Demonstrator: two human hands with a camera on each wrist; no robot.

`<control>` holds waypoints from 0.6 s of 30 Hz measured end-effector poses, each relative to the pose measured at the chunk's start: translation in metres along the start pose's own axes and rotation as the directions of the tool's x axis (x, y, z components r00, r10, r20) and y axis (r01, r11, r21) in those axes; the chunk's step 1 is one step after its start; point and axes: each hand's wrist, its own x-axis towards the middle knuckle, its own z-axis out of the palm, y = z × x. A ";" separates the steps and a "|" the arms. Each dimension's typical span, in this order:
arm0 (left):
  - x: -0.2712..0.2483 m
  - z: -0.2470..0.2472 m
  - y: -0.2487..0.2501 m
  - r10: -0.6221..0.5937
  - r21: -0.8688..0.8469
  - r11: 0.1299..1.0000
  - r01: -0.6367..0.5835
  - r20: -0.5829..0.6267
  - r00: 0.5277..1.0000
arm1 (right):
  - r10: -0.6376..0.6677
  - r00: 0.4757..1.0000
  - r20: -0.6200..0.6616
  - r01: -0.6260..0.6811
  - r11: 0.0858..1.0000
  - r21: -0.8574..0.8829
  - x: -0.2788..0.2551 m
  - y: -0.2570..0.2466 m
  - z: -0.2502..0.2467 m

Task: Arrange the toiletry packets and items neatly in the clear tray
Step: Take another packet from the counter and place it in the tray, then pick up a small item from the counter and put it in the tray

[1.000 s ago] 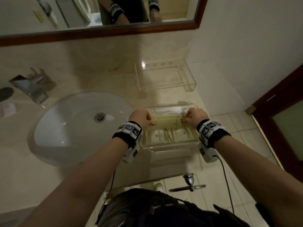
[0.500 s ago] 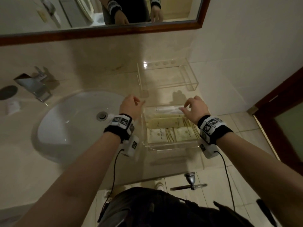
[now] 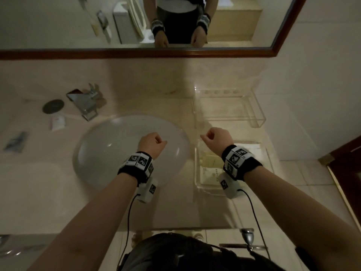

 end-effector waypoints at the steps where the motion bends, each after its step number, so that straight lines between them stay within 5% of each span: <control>1: 0.001 -0.006 -0.006 -0.011 -0.011 1.000 0.011 -0.015 1.000 | -0.036 0.999 0.040 0.036 0.999 -0.013 0.001 -0.013 0.004; 18: 0.023 -0.144 -0.220 -0.291 -0.096 0.956 0.278 -0.173 0.941 | -0.326 0.856 0.401 0.393 0.914 -0.096 0.024 -0.258 0.155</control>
